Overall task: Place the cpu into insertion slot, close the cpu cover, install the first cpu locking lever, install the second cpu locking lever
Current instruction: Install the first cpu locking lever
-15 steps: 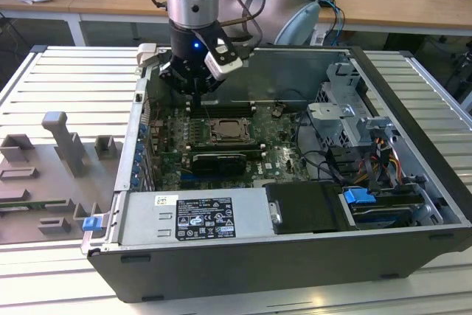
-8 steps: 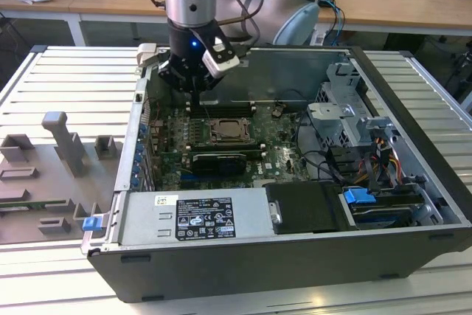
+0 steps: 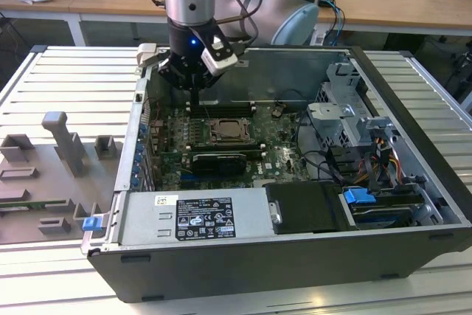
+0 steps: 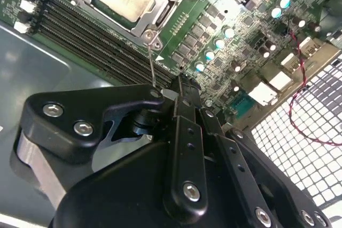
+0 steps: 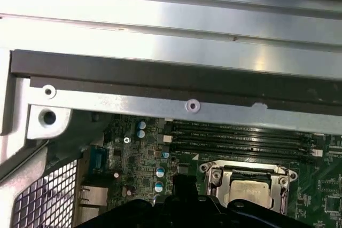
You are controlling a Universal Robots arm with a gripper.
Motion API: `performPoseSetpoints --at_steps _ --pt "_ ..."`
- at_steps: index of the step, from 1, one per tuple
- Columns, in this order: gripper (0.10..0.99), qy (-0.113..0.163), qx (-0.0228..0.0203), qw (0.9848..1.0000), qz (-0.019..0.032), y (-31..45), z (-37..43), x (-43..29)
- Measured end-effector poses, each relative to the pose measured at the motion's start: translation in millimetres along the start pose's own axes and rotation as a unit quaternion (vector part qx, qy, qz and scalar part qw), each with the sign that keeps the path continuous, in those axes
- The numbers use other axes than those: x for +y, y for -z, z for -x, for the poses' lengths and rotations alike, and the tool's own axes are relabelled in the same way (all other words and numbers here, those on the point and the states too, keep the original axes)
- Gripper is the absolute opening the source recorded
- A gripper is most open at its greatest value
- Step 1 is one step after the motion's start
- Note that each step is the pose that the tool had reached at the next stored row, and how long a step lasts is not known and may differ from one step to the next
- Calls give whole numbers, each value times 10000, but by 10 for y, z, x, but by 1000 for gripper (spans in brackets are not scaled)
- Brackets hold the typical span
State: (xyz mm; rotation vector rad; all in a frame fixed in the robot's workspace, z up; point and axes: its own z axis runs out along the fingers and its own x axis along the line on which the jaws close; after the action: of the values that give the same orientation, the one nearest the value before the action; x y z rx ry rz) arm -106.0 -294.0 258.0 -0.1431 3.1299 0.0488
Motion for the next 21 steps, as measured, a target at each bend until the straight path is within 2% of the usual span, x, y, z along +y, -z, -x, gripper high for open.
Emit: performPoseSetpoints --at_steps 8,21 --pt "106 1 0 10000 0 -7 8 41" --pt "106 0 0 10000 0 -19 156 30"
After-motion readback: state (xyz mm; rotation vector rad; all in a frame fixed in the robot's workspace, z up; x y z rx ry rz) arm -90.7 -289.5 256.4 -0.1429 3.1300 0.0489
